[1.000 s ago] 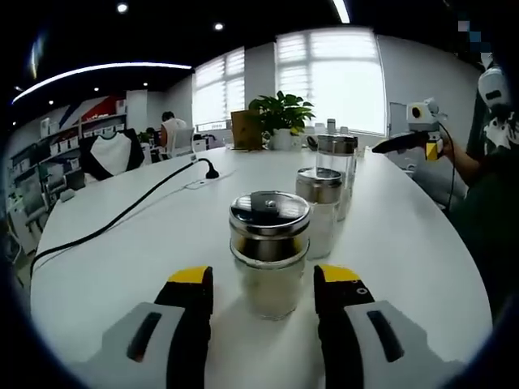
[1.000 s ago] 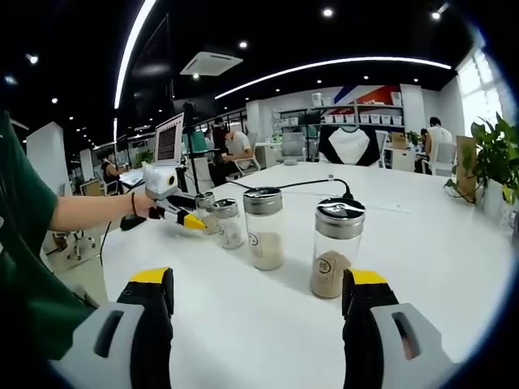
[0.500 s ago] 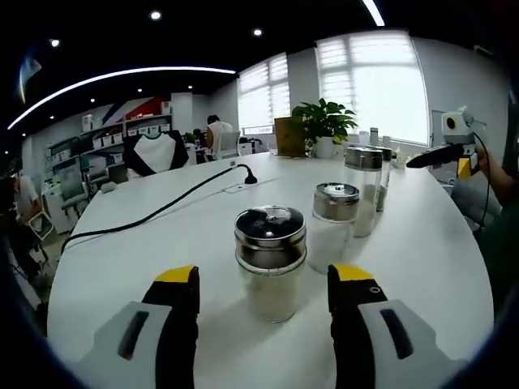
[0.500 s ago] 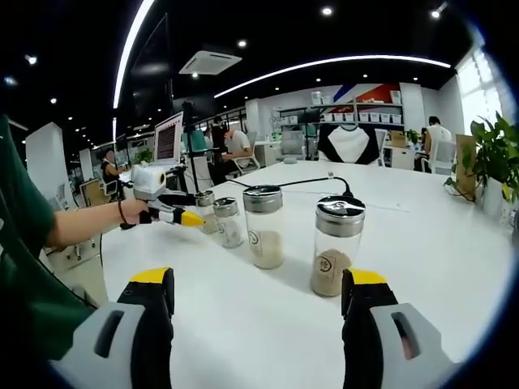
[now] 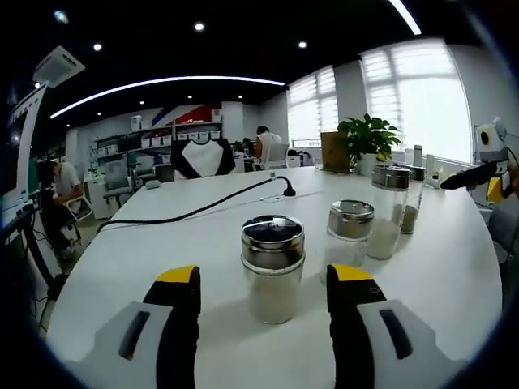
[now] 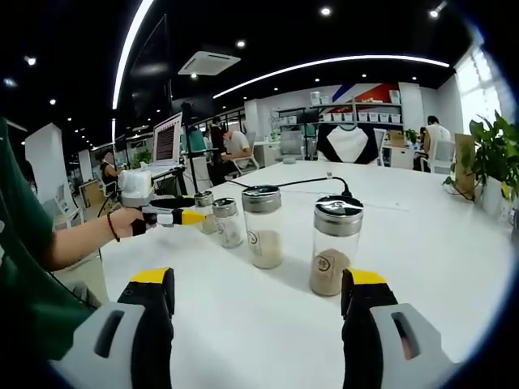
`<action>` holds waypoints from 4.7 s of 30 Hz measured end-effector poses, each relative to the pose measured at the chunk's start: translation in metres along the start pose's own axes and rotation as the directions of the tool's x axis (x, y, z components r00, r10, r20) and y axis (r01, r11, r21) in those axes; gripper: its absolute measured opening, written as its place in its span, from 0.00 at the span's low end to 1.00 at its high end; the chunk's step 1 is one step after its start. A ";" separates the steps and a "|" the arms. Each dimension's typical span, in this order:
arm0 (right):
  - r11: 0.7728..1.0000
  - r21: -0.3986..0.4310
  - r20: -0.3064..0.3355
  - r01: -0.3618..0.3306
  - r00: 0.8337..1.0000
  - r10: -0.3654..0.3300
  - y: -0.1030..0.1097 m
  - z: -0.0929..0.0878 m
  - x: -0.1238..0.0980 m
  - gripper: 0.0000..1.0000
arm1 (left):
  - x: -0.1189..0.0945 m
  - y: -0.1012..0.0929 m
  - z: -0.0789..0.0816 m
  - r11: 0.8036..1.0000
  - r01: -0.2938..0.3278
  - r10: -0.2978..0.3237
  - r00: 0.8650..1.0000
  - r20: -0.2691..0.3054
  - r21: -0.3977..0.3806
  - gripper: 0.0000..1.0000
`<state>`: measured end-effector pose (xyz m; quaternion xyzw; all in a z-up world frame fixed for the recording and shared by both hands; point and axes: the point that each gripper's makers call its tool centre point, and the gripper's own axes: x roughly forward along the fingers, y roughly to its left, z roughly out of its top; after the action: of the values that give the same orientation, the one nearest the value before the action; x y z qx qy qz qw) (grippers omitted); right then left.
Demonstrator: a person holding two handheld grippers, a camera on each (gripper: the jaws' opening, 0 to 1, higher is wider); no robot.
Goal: Rotate the seasoning bottle until the label or dispensing opening points toward the visible target arrow and the bottle remains upright within the marked orientation range
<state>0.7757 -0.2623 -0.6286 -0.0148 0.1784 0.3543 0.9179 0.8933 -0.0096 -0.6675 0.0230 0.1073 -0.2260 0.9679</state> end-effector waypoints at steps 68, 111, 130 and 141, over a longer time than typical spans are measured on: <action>0.999 0.031 0.002 0.017 1.000 -0.017 -0.004 -0.003 -0.005 0.84 | 0.019 0.001 0.000 0.960 -0.274 0.276 0.960 0.034 -0.058 0.35; 0.999 0.046 0.007 0.008 1.000 -0.008 -0.001 -0.003 -0.004 0.84 | 0.022 -0.003 0.000 1.000 0.000 0.000 1.000 0.031 0.014 0.34; 0.999 0.038 -0.005 0.007 1.000 -0.007 -0.001 -0.004 -0.002 0.83 | 0.025 -0.008 0.000 0.989 0.140 -0.140 0.990 -0.003 0.049 0.34; 0.999 0.037 -0.008 0.007 1.000 -0.007 -0.001 -0.003 -0.002 0.83 | 0.025 -0.010 -0.001 0.969 0.236 -0.235 0.972 -0.024 0.069 0.34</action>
<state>0.7745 -0.2649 -0.6314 -0.0001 0.1886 0.3476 0.9185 0.9105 -0.0291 -0.6740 0.0463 0.1085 -0.3427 0.9320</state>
